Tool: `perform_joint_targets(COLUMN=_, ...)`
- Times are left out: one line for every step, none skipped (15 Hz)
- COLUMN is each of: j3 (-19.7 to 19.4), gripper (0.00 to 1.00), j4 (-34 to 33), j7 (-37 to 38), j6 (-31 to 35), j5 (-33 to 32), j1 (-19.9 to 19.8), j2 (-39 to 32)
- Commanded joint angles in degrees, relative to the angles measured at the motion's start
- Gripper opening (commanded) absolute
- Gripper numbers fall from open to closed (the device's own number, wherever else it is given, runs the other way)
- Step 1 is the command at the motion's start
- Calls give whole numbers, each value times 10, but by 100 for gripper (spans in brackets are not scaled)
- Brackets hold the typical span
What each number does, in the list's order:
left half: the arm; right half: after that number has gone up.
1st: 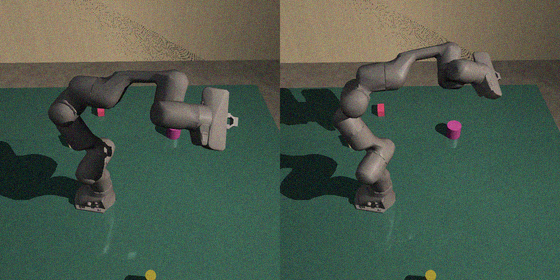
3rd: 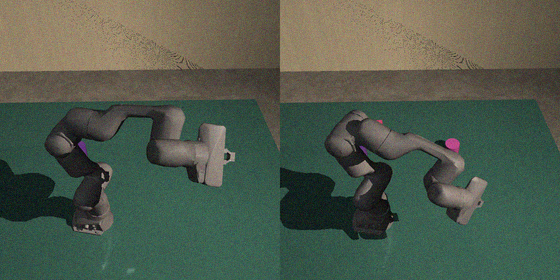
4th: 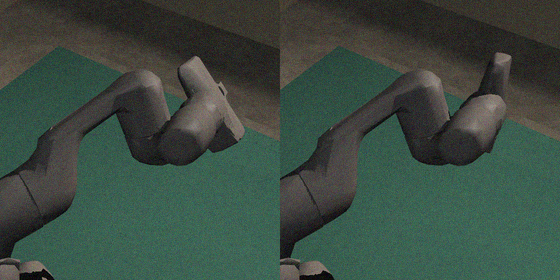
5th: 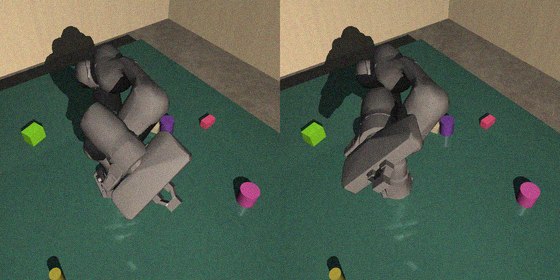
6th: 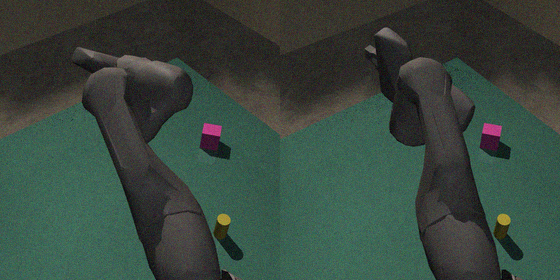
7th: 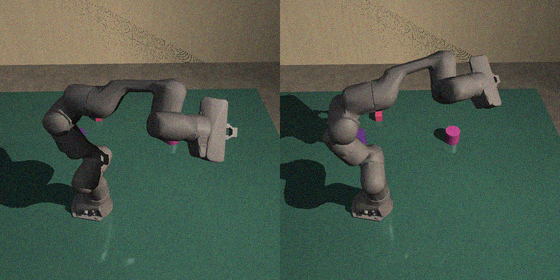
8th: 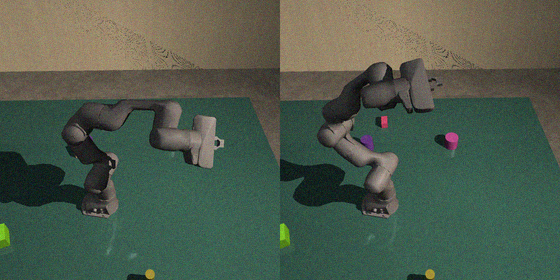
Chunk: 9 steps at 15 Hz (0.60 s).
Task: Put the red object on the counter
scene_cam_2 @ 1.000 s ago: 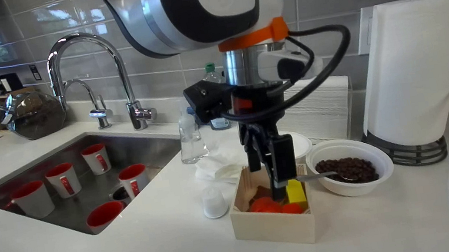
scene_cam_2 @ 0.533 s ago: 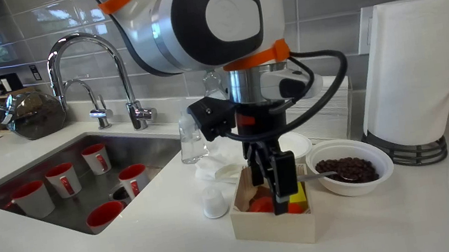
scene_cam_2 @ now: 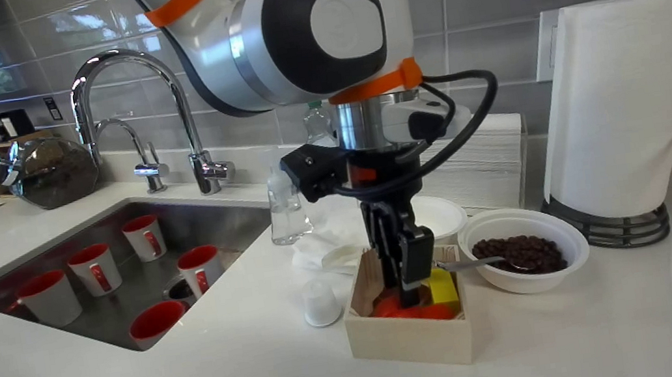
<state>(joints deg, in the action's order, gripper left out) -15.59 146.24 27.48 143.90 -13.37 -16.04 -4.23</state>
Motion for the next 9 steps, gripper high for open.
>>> perform_joint_targets(j3=-9, gripper=45, j4=-7, j7=27, j6=5, j5=-24, j1=13, j2=-14)
perform_joint_targets(j3=-10, gripper=48, j4=-8, j7=28, j6=4, j5=-26, j1=14, j2=-16)
perform_joint_targets(j3=-11, gripper=53, j4=-8, j7=30, j6=3, j5=-28, j1=14, j2=-18)
perform_joint_targets(j3=-12, gripper=48, j4=-8, j7=32, j6=4, j5=-29, j1=14, j2=-19)
perform_joint_targets(j3=-13, gripper=51, j4=-7, j7=33, j6=4, j5=-30, j1=15, j2=-20)
perform_joint_targets(j3=-14, gripper=48, j4=-7, j7=34, j6=5, j5=-31, j1=15, j2=-21)
perform_joint_targets(j3=-15, gripper=45, j4=-6, j7=36, j6=5, j5=-31, j1=16, j2=-22)
perform_joint_targets(j3=-16, gripper=37, j4=-5, j7=36, j6=6, j5=-32, j1=16, j2=-23)
perform_joint_targets(j3=-16, gripper=27, j4=-5, j7=36, j6=6, j5=-30, j1=16, j2=-24)
